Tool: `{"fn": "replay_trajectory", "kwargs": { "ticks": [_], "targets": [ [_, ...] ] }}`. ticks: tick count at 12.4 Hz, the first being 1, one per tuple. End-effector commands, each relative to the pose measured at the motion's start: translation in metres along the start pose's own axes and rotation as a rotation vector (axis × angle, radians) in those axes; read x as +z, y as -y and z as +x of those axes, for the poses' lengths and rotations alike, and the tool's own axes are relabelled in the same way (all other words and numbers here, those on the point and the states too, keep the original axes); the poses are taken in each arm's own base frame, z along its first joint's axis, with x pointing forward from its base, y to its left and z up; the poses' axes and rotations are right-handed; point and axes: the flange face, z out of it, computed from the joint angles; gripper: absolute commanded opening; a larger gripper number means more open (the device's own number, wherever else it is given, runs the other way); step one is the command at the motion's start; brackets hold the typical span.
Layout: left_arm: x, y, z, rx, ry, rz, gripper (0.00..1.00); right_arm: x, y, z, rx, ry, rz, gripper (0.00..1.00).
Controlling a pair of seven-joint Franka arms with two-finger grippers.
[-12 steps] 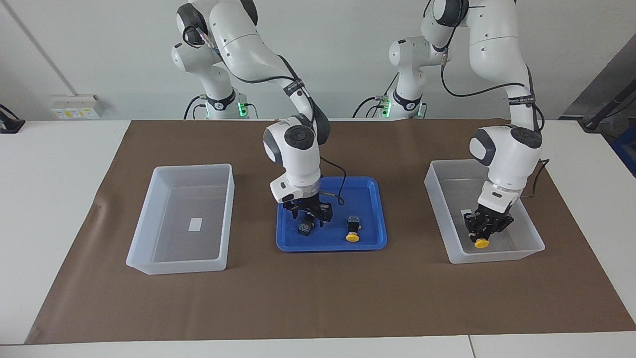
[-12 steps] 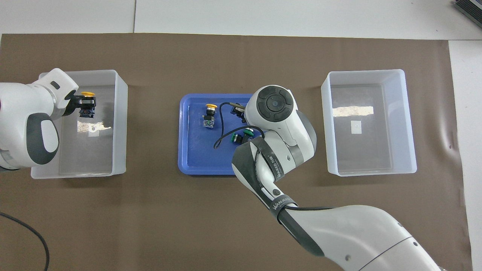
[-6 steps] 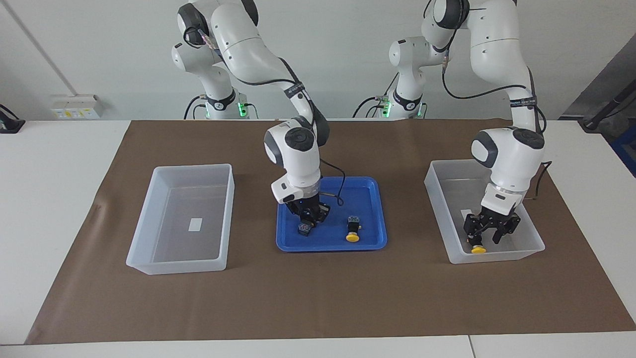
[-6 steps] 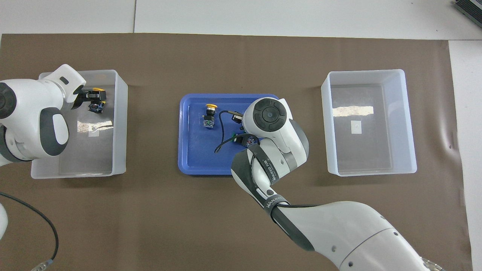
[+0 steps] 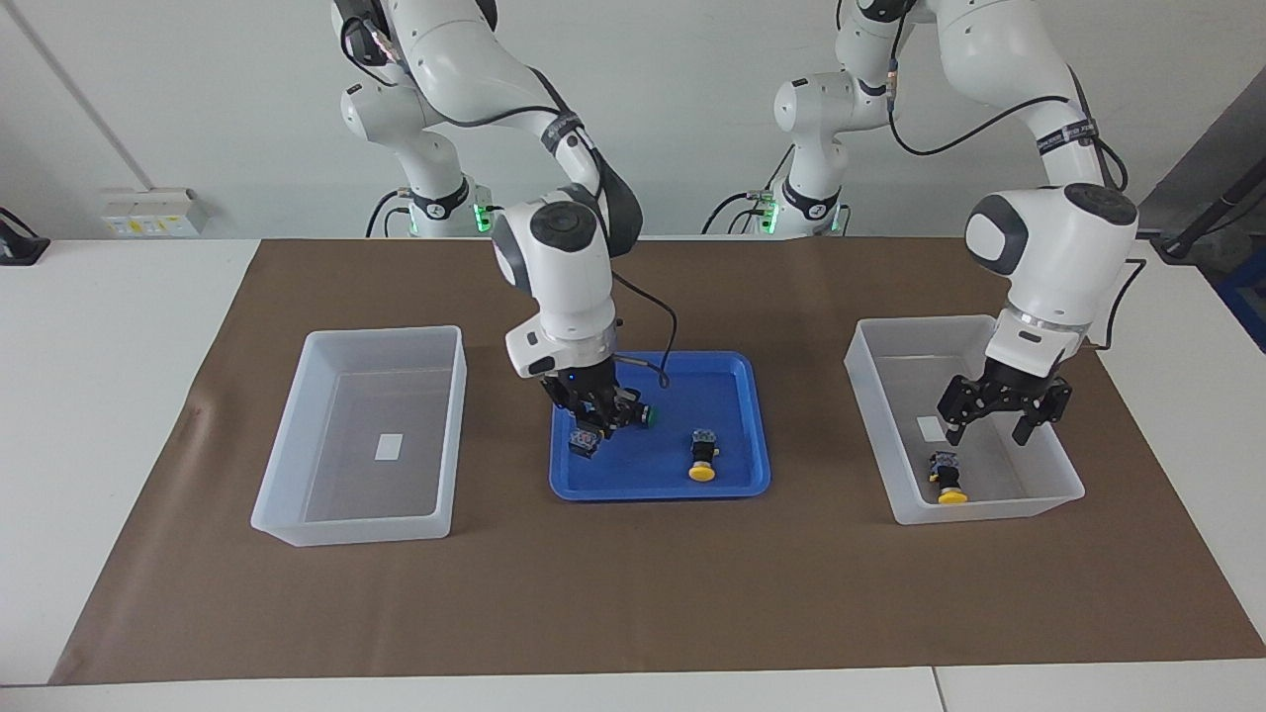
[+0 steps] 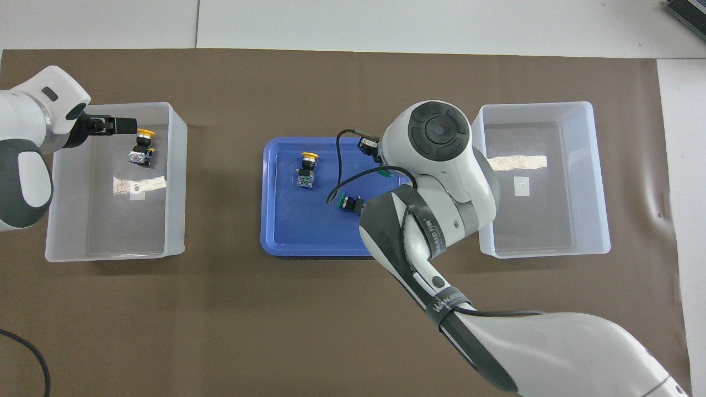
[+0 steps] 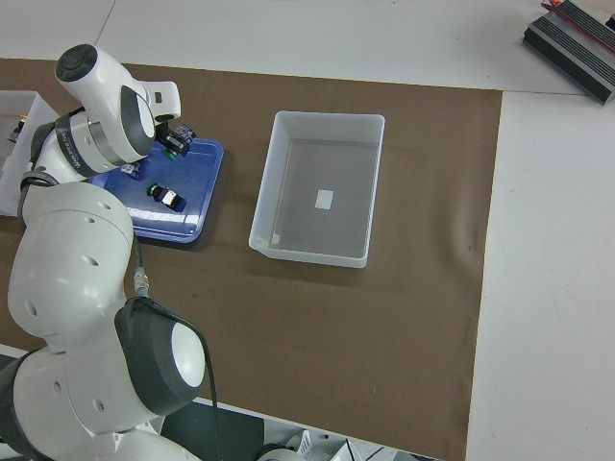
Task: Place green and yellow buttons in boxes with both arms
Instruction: 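Carry the green button to the right box while the left gripper reaches the yellow button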
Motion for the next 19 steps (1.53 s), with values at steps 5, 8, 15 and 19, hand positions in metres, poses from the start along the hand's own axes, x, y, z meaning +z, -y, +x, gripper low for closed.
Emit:
{"fn": "replay_trajectory", "kwargs": {
  "ticks": [5,8,15,19],
  "targets": [
    [0.013,-0.167,-0.016,-0.013,0.025,-0.085,1.00,-0.065,-0.168,0.095,-0.266,0.034,-0.052,0.00],
    [0.043,-0.234,-0.047,-0.018,0.010,-0.121,1.00,-0.016,-0.231,0.111,-0.341,0.012,-0.045,0.00],
    [0.127,-0.313,-0.089,0.068,-0.012,-0.170,1.00,0.087,-0.265,0.118,-0.336,-0.037,-0.048,0.00],
    [0.139,-0.313,-0.093,0.080,-0.014,-0.171,1.00,0.110,-0.266,0.119,-0.336,-0.044,-0.049,0.52]
  ]
}}
